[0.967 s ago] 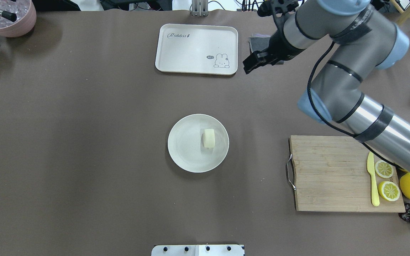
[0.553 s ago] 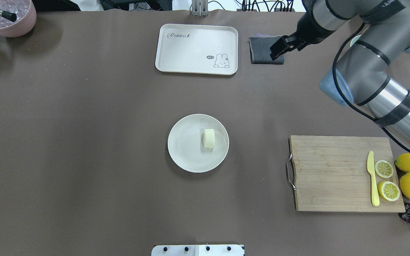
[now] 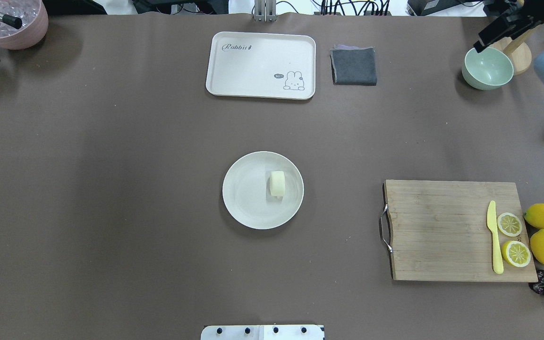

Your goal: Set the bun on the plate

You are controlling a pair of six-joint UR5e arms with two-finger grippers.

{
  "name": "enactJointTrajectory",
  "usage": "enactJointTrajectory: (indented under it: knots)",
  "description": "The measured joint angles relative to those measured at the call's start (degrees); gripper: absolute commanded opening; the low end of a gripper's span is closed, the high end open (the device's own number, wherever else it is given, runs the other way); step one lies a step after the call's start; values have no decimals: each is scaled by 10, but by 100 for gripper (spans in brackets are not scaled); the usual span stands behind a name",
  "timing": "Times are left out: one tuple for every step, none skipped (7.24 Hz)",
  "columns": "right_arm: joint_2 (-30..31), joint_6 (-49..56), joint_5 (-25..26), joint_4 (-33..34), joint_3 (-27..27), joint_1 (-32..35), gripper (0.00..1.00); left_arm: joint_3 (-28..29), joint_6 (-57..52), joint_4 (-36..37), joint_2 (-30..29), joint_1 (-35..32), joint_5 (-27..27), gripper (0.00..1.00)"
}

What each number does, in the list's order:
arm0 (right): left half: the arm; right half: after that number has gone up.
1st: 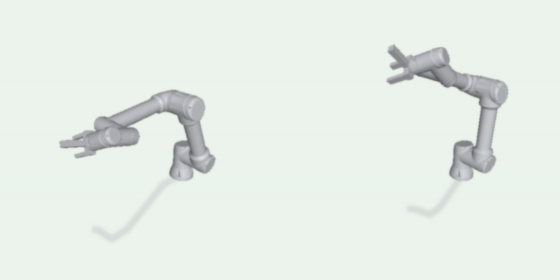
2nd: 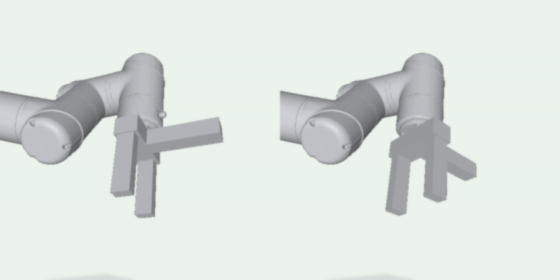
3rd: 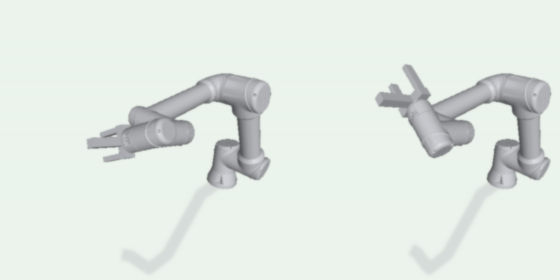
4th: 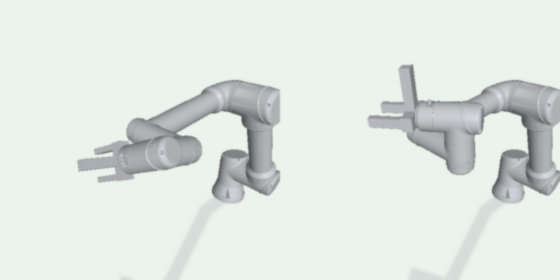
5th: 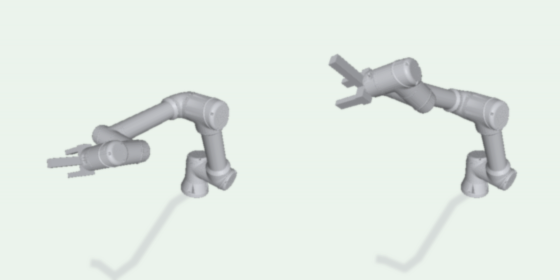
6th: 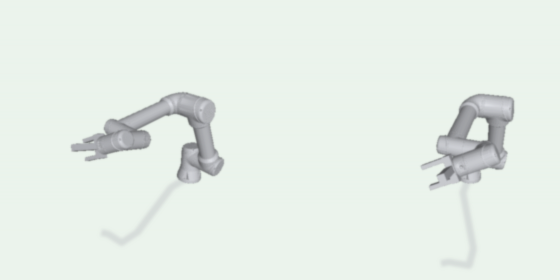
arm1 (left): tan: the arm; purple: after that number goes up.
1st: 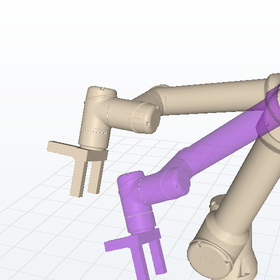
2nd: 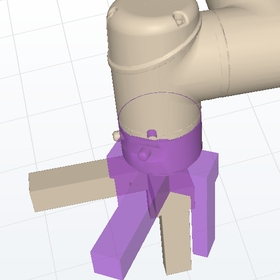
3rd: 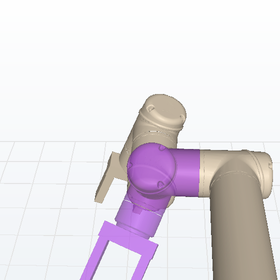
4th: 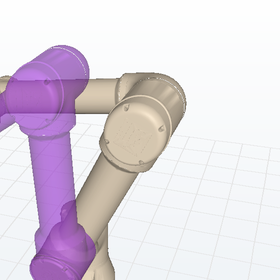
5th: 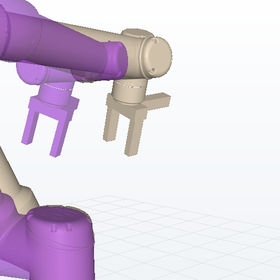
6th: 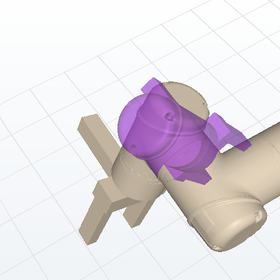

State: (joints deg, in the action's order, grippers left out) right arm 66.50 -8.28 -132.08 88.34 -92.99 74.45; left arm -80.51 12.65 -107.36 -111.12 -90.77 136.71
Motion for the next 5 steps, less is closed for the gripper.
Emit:
enactJointTrajectory:
  knots:
    - [19, 15, -1, 11, 1, 17, 100, 0, -9, 23, 6, -13, 1, 97]
    - [31, 20, -2, 20, 1, 31, 100, -1, -14, 40, 13, -25, 2, 97]
    - [40, 22, -3, 37, 0, 47, 100, -2, -15, 56, 17, -30, 2, 98]
    - [44, 23, -4, 60, -4, 64, 100, -2, -13, 77, 20, -32, 2, 98]
    - [49, 23, -4, 78, -7, 77, 100, -1, -7, 101, 21, -34, 2, 98]
